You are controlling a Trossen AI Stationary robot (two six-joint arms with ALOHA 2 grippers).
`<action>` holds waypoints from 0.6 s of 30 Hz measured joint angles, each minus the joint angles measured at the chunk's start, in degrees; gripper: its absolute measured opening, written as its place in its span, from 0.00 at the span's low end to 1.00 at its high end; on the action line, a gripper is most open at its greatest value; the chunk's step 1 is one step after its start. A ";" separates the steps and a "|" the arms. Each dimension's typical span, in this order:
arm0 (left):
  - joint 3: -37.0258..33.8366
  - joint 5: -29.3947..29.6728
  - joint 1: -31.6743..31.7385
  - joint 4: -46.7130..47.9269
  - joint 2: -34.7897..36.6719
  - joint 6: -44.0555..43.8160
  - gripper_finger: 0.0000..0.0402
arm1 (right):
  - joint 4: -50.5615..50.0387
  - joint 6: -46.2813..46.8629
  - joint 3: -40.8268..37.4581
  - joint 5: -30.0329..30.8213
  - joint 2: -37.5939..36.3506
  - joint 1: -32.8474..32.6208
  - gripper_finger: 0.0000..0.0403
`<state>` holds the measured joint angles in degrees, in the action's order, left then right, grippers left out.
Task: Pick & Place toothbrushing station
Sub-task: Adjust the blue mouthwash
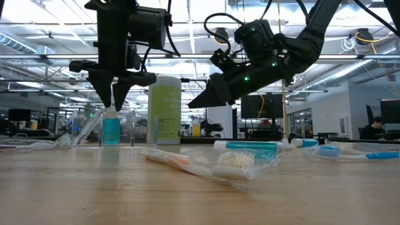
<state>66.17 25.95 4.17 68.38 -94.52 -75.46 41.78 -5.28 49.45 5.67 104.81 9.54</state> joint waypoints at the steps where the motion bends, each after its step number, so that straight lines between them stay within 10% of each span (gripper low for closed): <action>1: 0.00 -0.26 0.13 -0.06 0.00 -0.07 0.33 | 0.00 -0.02 -0.02 0.00 0.00 0.00 0.49; 18: 0.00 -2.91 0.37 -1.20 0.02 -1.66 0.37 | 0.00 -0.09 -0.02 0.00 0.00 0.00 0.49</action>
<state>66.17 23.04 4.54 67.18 -94.50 -77.12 41.78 -5.37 49.43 5.67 104.81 9.54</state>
